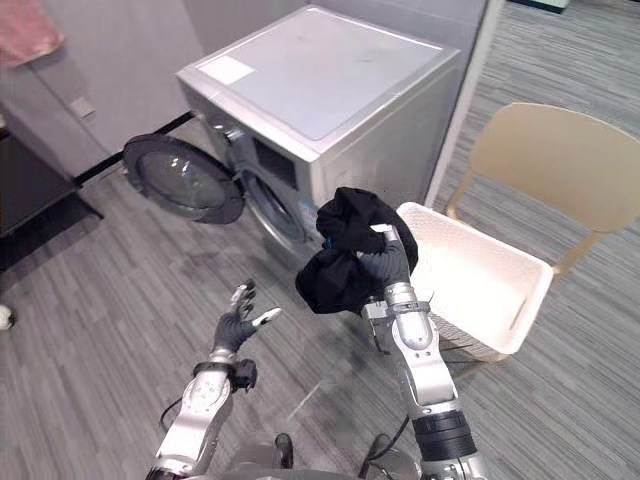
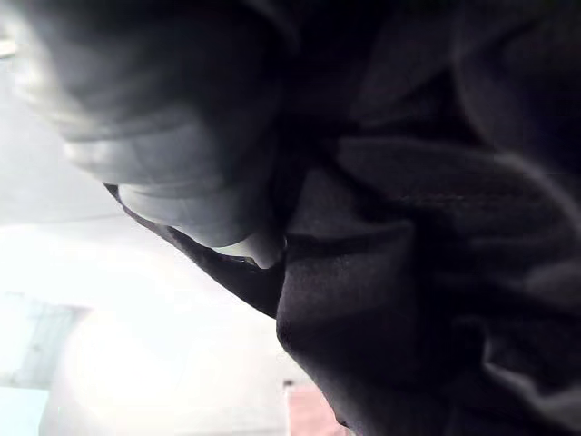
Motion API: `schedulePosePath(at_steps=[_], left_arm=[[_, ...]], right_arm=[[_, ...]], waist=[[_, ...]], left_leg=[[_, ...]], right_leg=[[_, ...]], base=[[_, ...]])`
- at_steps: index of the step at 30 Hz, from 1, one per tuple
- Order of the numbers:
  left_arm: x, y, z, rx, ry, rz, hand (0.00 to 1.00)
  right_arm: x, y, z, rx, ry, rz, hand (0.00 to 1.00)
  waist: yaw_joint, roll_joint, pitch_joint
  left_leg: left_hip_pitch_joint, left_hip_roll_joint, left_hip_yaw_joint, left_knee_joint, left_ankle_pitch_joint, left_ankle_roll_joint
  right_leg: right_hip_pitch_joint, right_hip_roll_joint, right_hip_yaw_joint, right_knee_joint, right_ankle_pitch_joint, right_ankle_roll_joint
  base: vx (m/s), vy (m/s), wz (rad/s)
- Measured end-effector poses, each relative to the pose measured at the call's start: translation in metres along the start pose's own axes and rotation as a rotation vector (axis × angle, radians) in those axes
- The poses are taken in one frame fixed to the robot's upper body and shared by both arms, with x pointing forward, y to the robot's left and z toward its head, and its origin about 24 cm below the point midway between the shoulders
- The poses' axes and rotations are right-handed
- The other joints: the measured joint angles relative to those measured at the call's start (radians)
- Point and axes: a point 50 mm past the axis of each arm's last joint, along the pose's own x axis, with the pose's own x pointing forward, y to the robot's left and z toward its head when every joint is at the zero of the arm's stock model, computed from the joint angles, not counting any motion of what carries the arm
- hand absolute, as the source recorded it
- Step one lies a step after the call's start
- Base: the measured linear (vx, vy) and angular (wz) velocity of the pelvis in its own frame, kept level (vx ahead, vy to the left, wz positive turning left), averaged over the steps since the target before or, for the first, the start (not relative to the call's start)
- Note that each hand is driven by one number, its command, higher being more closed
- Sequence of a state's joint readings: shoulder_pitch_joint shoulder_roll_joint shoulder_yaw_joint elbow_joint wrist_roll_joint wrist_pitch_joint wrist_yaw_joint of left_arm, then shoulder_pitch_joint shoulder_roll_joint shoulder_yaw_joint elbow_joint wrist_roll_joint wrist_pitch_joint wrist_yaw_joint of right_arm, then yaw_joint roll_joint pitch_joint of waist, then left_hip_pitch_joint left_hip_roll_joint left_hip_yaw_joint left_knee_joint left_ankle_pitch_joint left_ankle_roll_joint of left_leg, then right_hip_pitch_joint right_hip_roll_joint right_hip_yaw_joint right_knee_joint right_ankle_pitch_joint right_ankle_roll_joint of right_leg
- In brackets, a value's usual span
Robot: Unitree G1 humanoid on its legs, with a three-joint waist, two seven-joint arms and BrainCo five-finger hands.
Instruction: Pick up the laundry basket with both hands and put the clothes into the washing machine.
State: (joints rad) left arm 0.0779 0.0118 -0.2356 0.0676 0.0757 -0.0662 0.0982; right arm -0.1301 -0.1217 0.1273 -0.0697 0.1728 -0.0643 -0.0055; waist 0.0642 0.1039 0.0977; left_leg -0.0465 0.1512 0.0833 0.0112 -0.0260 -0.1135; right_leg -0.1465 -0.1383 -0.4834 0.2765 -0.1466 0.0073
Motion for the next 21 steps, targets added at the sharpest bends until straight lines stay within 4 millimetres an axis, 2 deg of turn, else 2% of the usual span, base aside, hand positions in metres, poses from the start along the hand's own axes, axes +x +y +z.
schedulePosePath(at_steps=[1,2,3,4,6,7,8,10,13,14,21], left_arm=[[0.003,-0.004,0.003,0.021,-0.019,-0.037,0.0],[0.002,-0.007,0.005,0.037,-0.035,-0.075,0.0],[0.002,-0.007,0.004,0.047,-0.034,-0.089,0.0],[0.001,-0.006,0.003,0.065,-0.033,-0.101,0.0],[0.002,-0.005,0.004,0.085,-0.042,-0.111,0.0],[0.003,-0.005,0.005,0.086,-0.046,-0.112,0.0],[0.006,-0.006,0.006,0.103,-0.054,-0.122,1.0],[0.009,-0.004,0.008,0.125,-0.062,-0.118,1.0],[0.011,0.001,0.006,0.158,-0.065,-0.09,1.0],[0.011,0.002,0.006,0.16,-0.063,-0.084,1.0],[0.011,0.001,-0.004,0.158,-0.019,-0.072,1.0]], right_arm=[[0.0,0.004,-0.006,0.032,0.025,0.013,1.0],[0.0,0.017,-0.015,0.083,0.061,0.065,1.0],[0.001,0.024,-0.017,0.103,0.068,0.091,1.0],[0.002,0.04,-0.019,0.133,0.08,0.162,1.0],[0.004,0.066,-0.016,0.177,0.073,0.269,1.0],[0.005,0.073,-0.015,0.19,0.07,0.292,1.0],[0.006,0.086,-0.014,0.226,0.074,0.342,1.0],[0.005,0.101,-0.016,0.272,0.096,0.396,1.0],[0.003,0.105,-0.019,0.323,0.12,0.41,1.0],[0.002,0.105,-0.021,0.332,0.127,0.415,0.0],[-0.013,0.1,-0.036,0.369,0.188,0.401,0.0]], waist=[[0.003,-0.02,-0.004],[0.006,-0.042,-0.018],[0.005,-0.047,-0.02],[0.004,-0.057,-0.028],[0.006,-0.058,-0.03],[0.006,-0.057,-0.03],[0.008,-0.057,-0.03],[0.007,-0.059,-0.032],[0.004,-0.059,-0.033],[0.004,-0.06,-0.034],[-0.001,-0.061,-0.042]], left_leg=[[0.0,-0.014,-0.006,-0.022,0.024,0.01],[-0.001,-0.032,-0.026,-0.029,0.034,0.021],[0.0,-0.039,-0.03,-0.029,0.036,0.024],[0.0,-0.052,-0.036,-0.029,0.041,0.03],[-0.005,-0.067,-0.045,-0.03,0.052,0.038],[-0.007,-0.07,-0.047,-0.03,0.055,0.04],[-0.008,-0.073,-0.051,-0.031,0.061,0.041],[-0.008,-0.069,-0.05,-0.031,0.067,0.038],[-0.003,-0.059,-0.04,-0.032,0.075,0.03],[-0.001,-0.056,-0.038,-0.032,0.076,0.028],[0.006,-0.031,-0.023,-0.039,0.075,0.016]], right_leg=[[0.0,-0.008,-0.008,-0.005,0.012,0.003],[0.011,-0.021,-0.01,-0.02,0.028,0.016],[0.016,-0.025,-0.008,-0.023,0.032,0.019],[0.02,-0.038,-0.006,-0.026,0.039,0.028],[0.022,-0.041,0.016,-0.036,0.049,0.039],[0.021,-0.041,0.022,-0.037,0.052,0.036],[0.022,-0.041,0.027,-0.039,0.059,0.032],[0.021,-0.035,0.037,-0.045,0.068,0.032],[0.02,-0.026,0.051,-0.054,0.081,0.024],[0.02,-0.021,0.054,-0.054,0.083,0.021],[0.016,0.002,0.076,-0.054,0.079,0.022]], base=[[-0.08,0.152,0.5],[-0.08,0.144,0.41],[-0.09,0.165,0.33],[-0.07,0.139,0.2],[-0.09,0.103,0.19],[-0.12,0.066,0.2],[-0.1,0.034,0.1],[-0.1,-0.001,-0.05],[-0.1,-0.037,-0.16],[-0.11,-0.062,-0.21],[-0.07,-0.057,-0.1]])
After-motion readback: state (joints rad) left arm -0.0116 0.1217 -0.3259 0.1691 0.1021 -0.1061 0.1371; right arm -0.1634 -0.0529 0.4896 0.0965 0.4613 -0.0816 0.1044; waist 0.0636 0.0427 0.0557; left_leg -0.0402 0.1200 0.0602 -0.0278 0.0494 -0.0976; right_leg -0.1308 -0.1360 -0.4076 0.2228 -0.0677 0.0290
